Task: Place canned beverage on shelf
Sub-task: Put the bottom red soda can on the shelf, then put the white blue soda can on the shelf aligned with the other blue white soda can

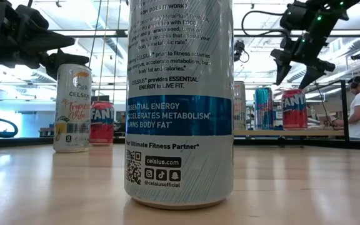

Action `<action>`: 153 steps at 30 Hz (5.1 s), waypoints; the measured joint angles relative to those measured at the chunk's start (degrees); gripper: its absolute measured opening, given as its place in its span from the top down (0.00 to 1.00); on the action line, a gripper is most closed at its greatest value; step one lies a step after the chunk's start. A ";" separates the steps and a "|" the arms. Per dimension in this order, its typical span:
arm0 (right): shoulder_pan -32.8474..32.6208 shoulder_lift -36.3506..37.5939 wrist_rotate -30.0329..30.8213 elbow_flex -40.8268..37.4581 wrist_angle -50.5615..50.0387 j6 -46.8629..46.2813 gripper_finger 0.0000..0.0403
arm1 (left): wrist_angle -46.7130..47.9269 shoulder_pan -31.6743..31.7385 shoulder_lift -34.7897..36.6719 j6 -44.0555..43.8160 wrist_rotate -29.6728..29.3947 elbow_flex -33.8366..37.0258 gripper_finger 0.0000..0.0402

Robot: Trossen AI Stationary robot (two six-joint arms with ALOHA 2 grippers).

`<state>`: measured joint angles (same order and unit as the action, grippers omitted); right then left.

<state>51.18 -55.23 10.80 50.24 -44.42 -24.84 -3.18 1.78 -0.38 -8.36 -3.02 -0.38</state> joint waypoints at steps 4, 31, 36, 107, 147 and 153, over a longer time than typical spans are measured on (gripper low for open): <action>-0.02 1.60 -0.11 0.00 -2.15 0.61 0.02 | 0.00 0.00 -0.01 -0.04 0.02 0.00 0.22; -5.94 0.82 6.06 0.02 -7.11 -8.26 0.05 | 0.00 0.00 0.02 -0.46 0.02 0.00 0.22; -7.54 -1.45 8.07 0.02 -8.28 -10.19 0.09 | 0.00 -0.01 -0.01 -0.46 0.02 0.00 0.22; -9.70 -6.40 12.93 0.07 -12.42 -12.61 0.51 | 0.00 0.00 0.00 -0.05 0.02 0.01 0.22; -13.95 2.19 6.63 0.04 -7.91 -7.96 0.55 | 0.00 0.00 0.00 -0.17 0.02 0.00 0.22; -20.16 6.54 5.96 0.04 -7.25 -8.54 0.55 | 0.02 0.00 0.02 -1.01 0.02 0.00 0.22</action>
<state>31.02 -48.69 16.76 50.28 -51.68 -33.38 -3.16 1.78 -0.36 -9.37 -3.01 -0.38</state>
